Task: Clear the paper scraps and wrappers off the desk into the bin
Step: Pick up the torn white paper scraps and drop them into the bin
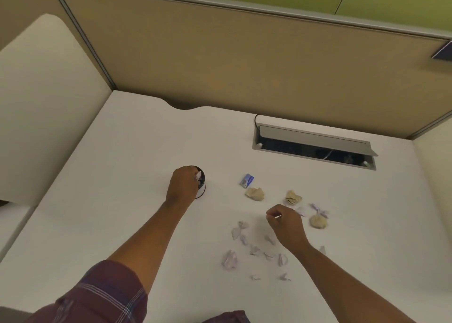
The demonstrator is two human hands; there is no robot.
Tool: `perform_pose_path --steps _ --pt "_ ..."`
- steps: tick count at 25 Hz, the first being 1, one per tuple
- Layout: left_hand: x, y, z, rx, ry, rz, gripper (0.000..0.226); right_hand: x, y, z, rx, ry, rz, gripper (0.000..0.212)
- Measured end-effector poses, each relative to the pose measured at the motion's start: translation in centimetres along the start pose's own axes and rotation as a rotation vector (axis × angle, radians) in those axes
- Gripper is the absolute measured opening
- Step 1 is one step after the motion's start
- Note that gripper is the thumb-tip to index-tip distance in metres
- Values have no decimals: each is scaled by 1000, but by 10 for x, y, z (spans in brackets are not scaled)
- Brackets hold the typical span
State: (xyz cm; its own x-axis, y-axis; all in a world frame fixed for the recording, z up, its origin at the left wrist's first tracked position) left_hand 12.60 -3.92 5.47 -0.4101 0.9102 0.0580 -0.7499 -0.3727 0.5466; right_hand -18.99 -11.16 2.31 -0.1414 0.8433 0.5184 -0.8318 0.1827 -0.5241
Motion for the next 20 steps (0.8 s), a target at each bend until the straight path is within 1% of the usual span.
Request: perform_pose_path --steps 2,6,7,9,11,12,13,15,18,19,20 --pt "3 3 3 23 11 -4 14 1 8 4 -1 2 -6 17" --pt "13 11 8 32 59 -5 20 6 21 10 -13 30 11 18" --pt "18 14 8 17 81 -28 20 7 23 12 -15 39 14 19" --pt "31 22 3 -4 134 -132 17 11 30 17 -29 63 8 20" --pt "47 31 -11 16 117 -212 21 16 40 22 -29 86 -16 12" --pt "54 34 -20 9 70 -216 29 19 47 25 -6 100 -24 9" --pt "61 37 -29 -5 10 -207 37 20 55 27 31 114 -36 13" --pt "73 41 -47 3 -148 -174 56 26 73 30 91 133 -72 28" --pt "86 44 -69 -1 -528 -134 110 32 101 34 231 174 -177 52" --pt "91 44 -76 -43 -630 -154 126 34 110 36 309 191 -214 60" --pt "96 43 -82 -85 -704 -186 136 36 118 37 376 207 -243 67"
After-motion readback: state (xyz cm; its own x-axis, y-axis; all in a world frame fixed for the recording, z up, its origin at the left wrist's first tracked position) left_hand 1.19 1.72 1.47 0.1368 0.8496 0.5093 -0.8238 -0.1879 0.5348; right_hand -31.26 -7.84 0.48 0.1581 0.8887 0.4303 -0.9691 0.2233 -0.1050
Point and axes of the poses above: each hand's wrist, its own x-axis away from the middle knuckle, its own z-axis out of the back of the hand, y = z × x, the point moved 2 cm from there along -x, towards the middle knuckle, and after that the axes turned 15 degrees about -z, right-handed, at the moved point
